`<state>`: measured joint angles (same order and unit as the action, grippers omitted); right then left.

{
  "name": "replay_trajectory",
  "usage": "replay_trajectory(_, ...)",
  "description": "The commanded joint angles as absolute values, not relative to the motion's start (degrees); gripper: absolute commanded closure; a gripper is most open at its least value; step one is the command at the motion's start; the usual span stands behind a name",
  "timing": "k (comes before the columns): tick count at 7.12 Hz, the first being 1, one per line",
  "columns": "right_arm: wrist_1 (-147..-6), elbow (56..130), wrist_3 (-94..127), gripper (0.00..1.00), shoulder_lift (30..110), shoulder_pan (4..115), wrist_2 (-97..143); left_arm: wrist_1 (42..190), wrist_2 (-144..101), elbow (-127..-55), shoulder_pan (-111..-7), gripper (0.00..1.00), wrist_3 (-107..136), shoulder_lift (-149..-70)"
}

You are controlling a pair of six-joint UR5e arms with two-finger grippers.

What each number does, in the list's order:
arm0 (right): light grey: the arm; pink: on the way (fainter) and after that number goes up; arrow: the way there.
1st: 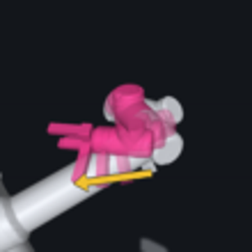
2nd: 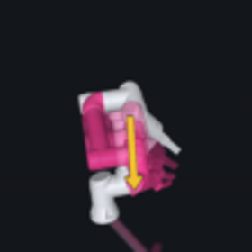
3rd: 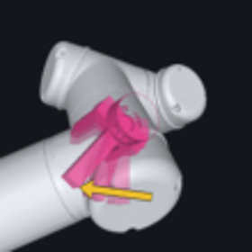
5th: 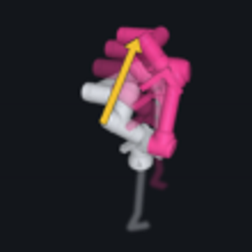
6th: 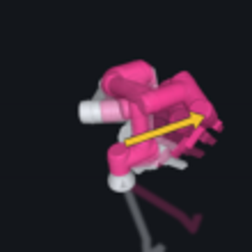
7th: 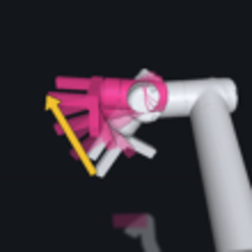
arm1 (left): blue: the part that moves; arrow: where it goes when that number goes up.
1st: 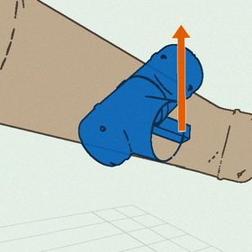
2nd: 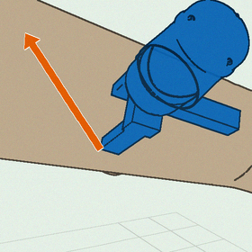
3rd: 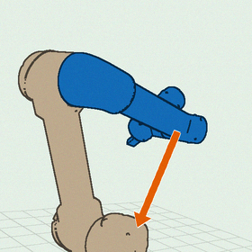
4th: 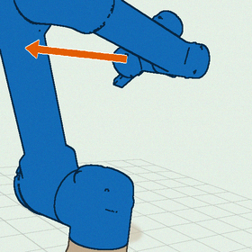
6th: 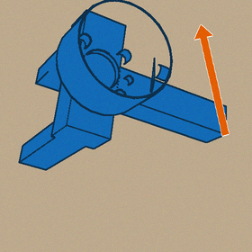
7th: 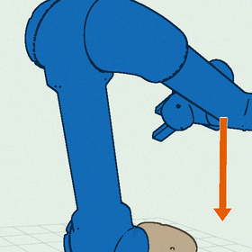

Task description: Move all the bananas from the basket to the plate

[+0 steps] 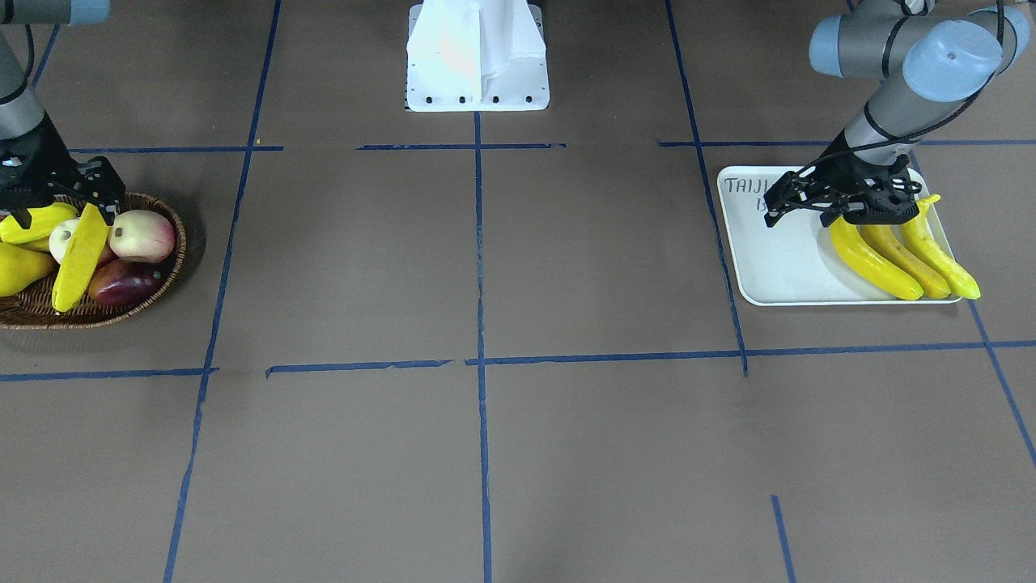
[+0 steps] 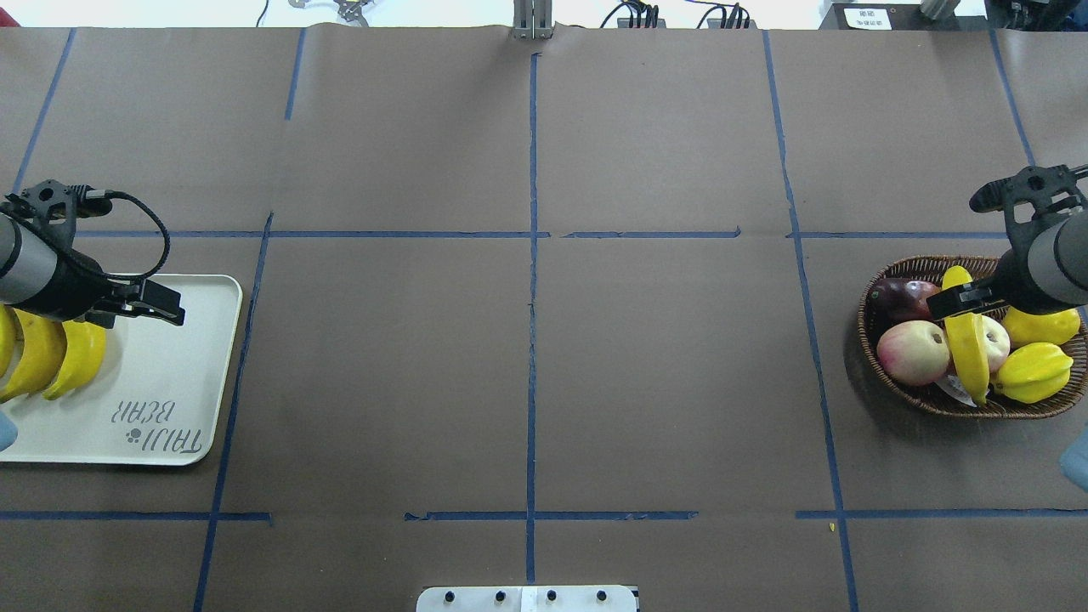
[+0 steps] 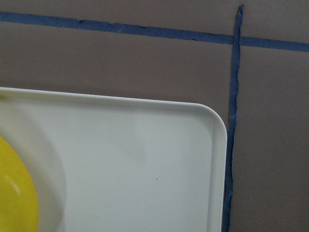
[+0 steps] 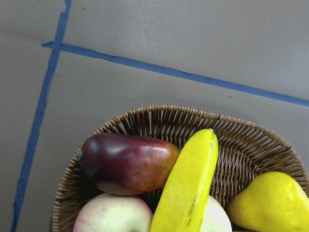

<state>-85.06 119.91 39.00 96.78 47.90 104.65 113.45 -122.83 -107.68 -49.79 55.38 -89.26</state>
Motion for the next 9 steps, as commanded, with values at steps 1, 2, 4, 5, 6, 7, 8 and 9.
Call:
replay_trajectory(1,-85.51,120.06,40.69,0.01,99.92,41.42,97.58,113.03,-122.7,-107.93,-49.83,0.0,55.02,-89.21)
replay_trajectory(2,-85.95,120.06,40.69,0.01,100.45,40.27,97.38,113.03,-122.7,-107.93,-49.83,0.0,55.11,-89.21)
replay_trajectory(4,-87.0,120.23,40.69,0.01,101.25,37.8,97.38,113.03,-122.61,-107.93,-49.83,0.0,55.11,-89.12)
replay_trajectory(5,-88.93,121.37,40.69,0.01,101.25,36.49,97.3,113.03,-122.61,-107.93,-49.83,0.0,55.11,-89.12)
replay_trajectory(6,-89.99,121.46,40.61,0.01,101.25,35.52,95.9,113.03,-122.61,-107.84,-49.75,0.0,55.19,-89.03)
replay_trajectory(7,-92.0,121.55,40.52,0.01,101.16,34.72,94.41,112.94,-122.61,-107.84,-49.75,0.0,55.2,-89.03)
replay_trajectory(8,-92.46,121.81,40.43,0.01,101.25,34.46,94.31,113.03,-122.61,-107.84,-49.75,0.0,55.2,-89.03)
replay_trajectory(9,-93.33,122.08,39.91,0.01,101.25,34.28,93.7,112.94,-122.52,-107.84,-49.66,0.0,55.54,-88.95)
